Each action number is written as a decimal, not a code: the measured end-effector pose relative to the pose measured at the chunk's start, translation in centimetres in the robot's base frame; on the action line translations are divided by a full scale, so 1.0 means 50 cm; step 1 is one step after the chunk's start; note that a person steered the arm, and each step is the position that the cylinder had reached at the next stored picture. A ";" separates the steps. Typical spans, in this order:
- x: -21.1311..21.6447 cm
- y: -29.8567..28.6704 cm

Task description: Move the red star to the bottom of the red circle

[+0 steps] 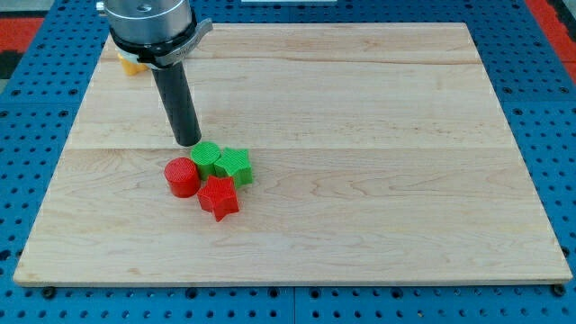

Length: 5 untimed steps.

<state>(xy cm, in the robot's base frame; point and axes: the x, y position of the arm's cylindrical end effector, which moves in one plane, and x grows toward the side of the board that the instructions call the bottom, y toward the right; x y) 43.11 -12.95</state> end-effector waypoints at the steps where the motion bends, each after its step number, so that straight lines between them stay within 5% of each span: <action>1: 0.000 0.053; 4: -0.053 0.323; 5: 0.010 0.376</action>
<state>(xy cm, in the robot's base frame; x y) 43.63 5.86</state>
